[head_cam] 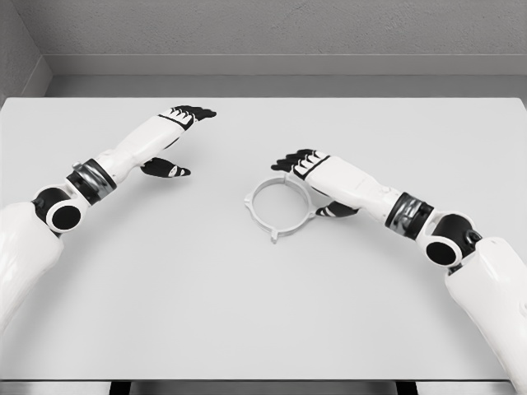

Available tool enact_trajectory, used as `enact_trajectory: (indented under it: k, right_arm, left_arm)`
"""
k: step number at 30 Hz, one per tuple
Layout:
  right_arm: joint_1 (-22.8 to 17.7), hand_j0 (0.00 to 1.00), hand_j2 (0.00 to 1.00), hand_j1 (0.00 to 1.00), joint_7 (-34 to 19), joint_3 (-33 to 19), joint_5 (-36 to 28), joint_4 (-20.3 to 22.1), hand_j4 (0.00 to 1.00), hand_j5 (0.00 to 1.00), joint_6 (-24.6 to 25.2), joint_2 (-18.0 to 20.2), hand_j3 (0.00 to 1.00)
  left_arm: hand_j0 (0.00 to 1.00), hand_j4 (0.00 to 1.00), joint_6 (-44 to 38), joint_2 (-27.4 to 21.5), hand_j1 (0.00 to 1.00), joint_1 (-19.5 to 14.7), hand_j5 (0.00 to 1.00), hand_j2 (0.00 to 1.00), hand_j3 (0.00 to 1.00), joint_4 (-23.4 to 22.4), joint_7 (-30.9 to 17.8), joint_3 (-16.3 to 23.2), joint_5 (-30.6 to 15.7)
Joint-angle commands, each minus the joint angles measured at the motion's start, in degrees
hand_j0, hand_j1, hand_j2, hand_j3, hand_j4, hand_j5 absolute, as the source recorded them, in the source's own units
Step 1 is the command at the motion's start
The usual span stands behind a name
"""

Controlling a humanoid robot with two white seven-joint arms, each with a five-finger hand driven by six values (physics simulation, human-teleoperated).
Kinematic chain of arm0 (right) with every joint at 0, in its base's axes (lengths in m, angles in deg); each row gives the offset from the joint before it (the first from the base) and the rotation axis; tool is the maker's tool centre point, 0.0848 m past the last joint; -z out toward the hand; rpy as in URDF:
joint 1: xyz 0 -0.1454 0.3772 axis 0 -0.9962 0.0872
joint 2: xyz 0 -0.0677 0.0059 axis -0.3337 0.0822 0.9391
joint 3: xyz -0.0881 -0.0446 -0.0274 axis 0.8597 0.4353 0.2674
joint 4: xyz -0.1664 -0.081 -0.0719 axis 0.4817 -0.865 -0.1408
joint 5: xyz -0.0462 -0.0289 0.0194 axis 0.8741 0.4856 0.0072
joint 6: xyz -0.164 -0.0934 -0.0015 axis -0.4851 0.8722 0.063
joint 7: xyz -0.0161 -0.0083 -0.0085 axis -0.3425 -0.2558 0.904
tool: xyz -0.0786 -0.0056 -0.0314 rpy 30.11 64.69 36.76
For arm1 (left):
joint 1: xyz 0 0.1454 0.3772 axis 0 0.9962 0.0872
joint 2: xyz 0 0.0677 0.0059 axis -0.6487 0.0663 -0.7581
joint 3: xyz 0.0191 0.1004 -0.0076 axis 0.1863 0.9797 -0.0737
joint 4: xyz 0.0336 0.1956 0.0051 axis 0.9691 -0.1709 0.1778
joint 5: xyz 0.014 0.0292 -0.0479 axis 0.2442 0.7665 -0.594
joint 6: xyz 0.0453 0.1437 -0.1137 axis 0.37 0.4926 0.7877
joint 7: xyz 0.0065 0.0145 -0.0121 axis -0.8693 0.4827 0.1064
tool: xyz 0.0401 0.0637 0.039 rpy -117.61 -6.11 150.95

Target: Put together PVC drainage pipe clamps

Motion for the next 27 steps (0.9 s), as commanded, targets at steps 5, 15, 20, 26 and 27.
enact_trajectory:
  k: [5,15,20,26,27]
  right_arm:
    - [0.2,1.0,1.0,1.0,0.0,0.1,-0.4,0.0,1.0,1.0,0.1,0.0,1.0]
    - [-2.4,1.0,1.0,1.0,0.2,-14.2,-1.0,7.5,1.0,1.0,0.2,5.8,1.0]
    - [-18.4,1.0,1.0,1.0,0.4,-38.2,-1.7,21.0,1.0,1.0,-3.5,5.7,1.0]
    - [-19.0,1.0,1.0,1.0,0.2,-39.6,-1.8,20.9,1.0,1.0,-3.5,5.6,1.0]
    - [-19.0,1.0,1.0,1.0,0.2,-39.6,-1.8,20.9,1.0,1.0,-3.5,5.6,1.0]
  left_arm:
    - [1.0,1.0,0.0,0.0,1.0,0.0,1.0,1.0,1.0,0.0,0.0,-0.1,-0.4]
    - [1.0,1.0,0.0,-1.0,1.0,-0.2,1.0,1.0,1.0,0.1,0.0,-0.2,-0.5]
    - [1.0,1.0,0.0,-6.7,1.0,-0.2,1.0,1.0,1.0,0.6,0.0,-1.9,-4.8]
    - [1.0,1.0,0.0,-7.1,1.0,0.1,1.0,1.0,1.0,0.2,0.0,-1.8,-4.5]
    - [1.0,1.0,0.0,-7.1,1.0,0.1,1.0,1.0,1.0,0.2,0.1,-1.8,-4.5]
